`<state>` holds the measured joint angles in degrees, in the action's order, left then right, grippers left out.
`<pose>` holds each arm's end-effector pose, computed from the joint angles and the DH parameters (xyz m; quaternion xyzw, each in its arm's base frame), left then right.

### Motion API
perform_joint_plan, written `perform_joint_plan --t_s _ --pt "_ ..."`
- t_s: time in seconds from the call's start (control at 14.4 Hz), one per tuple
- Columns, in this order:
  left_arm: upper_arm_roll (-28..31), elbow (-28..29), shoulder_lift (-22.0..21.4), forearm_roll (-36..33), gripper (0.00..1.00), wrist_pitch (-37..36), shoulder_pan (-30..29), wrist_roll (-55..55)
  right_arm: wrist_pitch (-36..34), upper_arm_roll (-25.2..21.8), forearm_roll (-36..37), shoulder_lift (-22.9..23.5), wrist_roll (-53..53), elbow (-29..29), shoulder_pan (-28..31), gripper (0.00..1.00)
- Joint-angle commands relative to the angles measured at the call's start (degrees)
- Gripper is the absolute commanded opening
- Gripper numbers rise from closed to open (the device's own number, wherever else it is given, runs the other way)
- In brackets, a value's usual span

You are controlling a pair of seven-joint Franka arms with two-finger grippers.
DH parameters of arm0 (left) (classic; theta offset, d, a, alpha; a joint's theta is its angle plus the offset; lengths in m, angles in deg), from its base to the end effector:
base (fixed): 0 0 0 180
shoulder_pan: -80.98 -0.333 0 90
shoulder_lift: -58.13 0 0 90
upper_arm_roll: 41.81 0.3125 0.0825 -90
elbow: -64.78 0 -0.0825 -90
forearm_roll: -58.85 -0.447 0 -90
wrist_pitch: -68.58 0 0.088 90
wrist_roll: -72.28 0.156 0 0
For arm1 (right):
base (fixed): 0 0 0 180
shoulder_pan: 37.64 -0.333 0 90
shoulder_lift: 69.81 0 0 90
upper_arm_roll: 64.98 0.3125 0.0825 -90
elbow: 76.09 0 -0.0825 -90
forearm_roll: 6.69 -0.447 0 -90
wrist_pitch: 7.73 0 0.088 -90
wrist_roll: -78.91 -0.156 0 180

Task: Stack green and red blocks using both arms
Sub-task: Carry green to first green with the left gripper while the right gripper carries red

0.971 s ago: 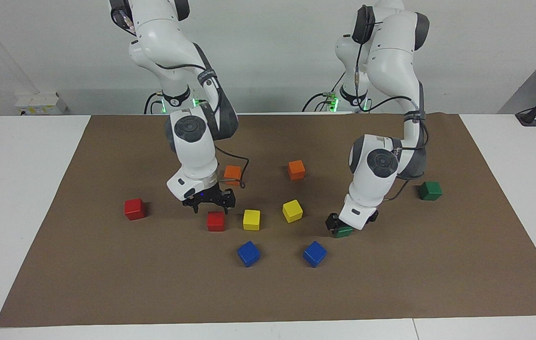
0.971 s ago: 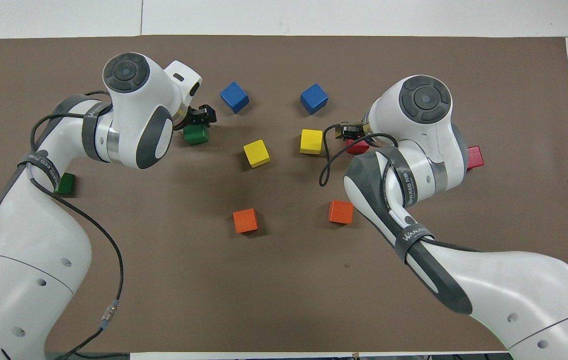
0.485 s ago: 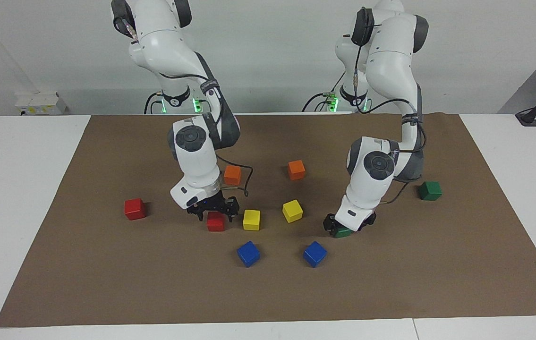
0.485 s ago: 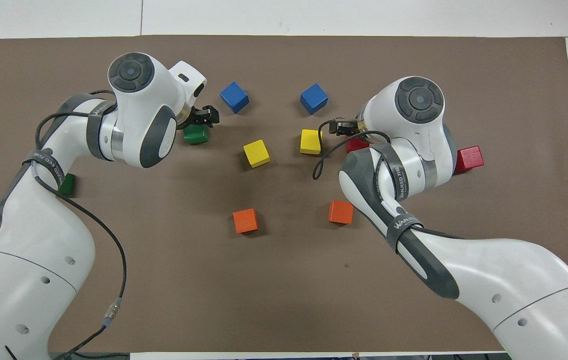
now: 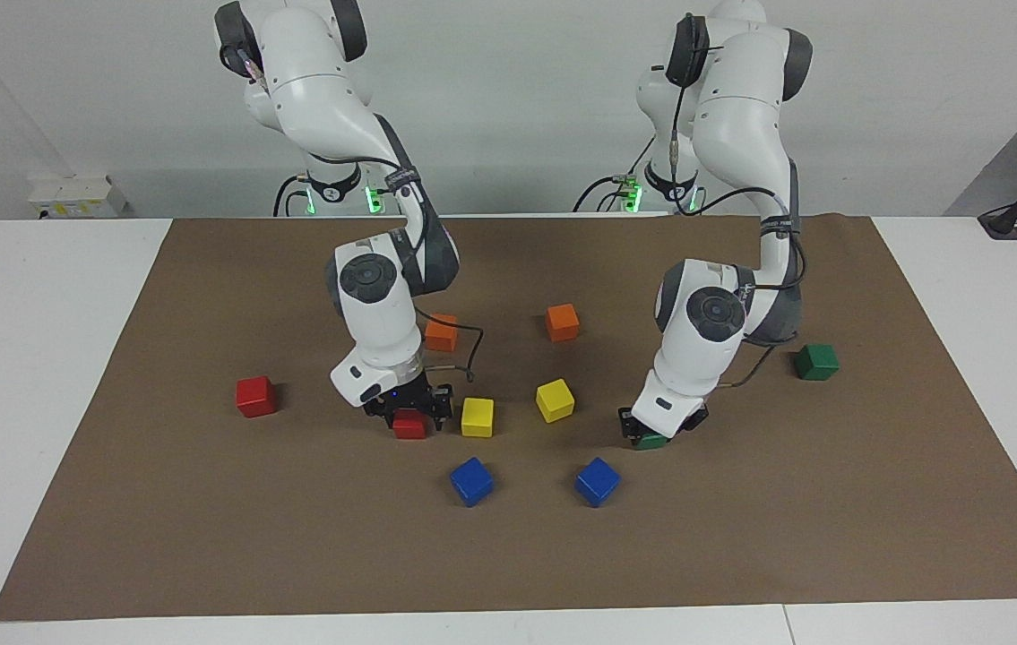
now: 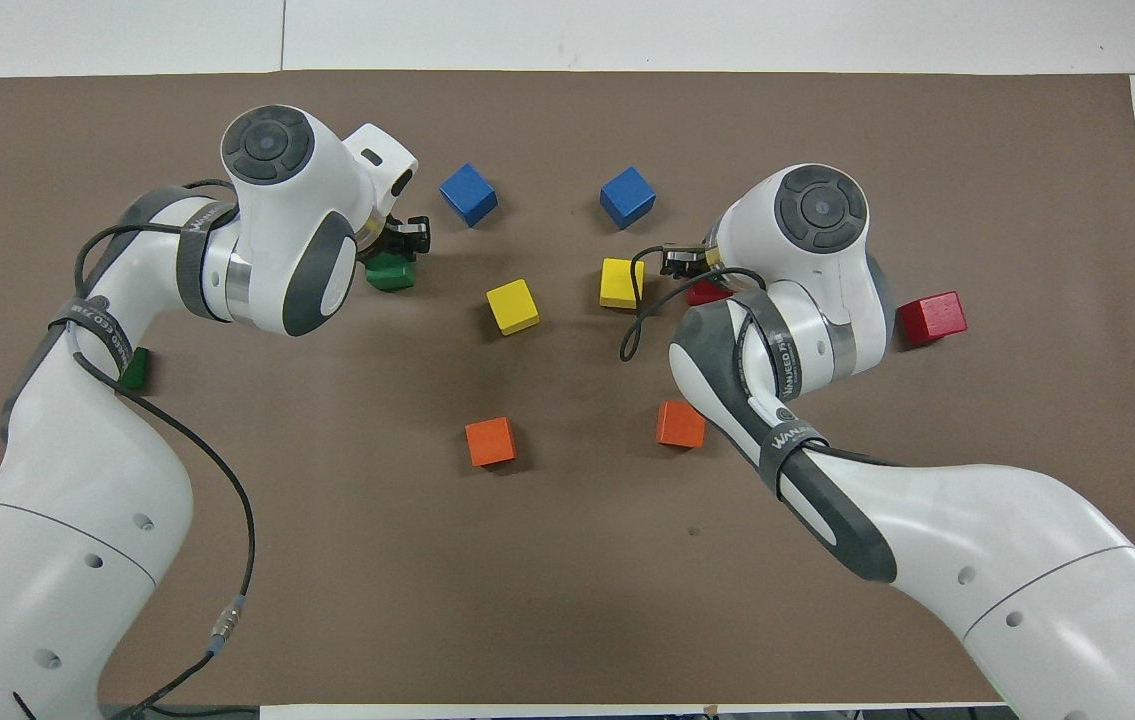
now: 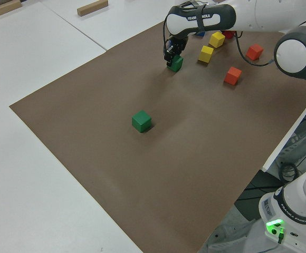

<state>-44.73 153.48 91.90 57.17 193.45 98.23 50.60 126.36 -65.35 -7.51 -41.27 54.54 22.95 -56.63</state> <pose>0.7137 -0.2561 0.2248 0.9997 0.0096 0.0193 0.0094 0.6929 0.2344 0.2159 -0.9969 0.0543 -0.0514 0.0244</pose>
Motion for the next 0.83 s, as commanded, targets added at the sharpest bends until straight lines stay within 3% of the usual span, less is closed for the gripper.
perform_joint_plan --t_s 0.0,0.35,0.55,0.76 --pt "0.46 -2.22 -1.32 0.00 0.00 -4.09 -0.20 0.41 -4.26 0.11 -0.59 -1.11 -0.24 -0.42 0.09 0.00" --pt "0.55 1.63 -11.95 2.73 0.00 -13.76 -7.13 13.20 -17.80 -0.16 0.38 -7.60 10.45 -5.17 6.49 0.00" --pt "0.72 7.78 -18.37 2.73 0.00 -15.00 -13.45 25.94 -20.18 -0.16 0.38 -10.69 22.31 -4.47 13.52 0.00" --pt "0.81 12.71 -21.98 2.73 0.00 -14.57 -19.96 35.98 -19.40 -0.16 0.29 -11.66 31.02 -2.64 19.24 0.00"
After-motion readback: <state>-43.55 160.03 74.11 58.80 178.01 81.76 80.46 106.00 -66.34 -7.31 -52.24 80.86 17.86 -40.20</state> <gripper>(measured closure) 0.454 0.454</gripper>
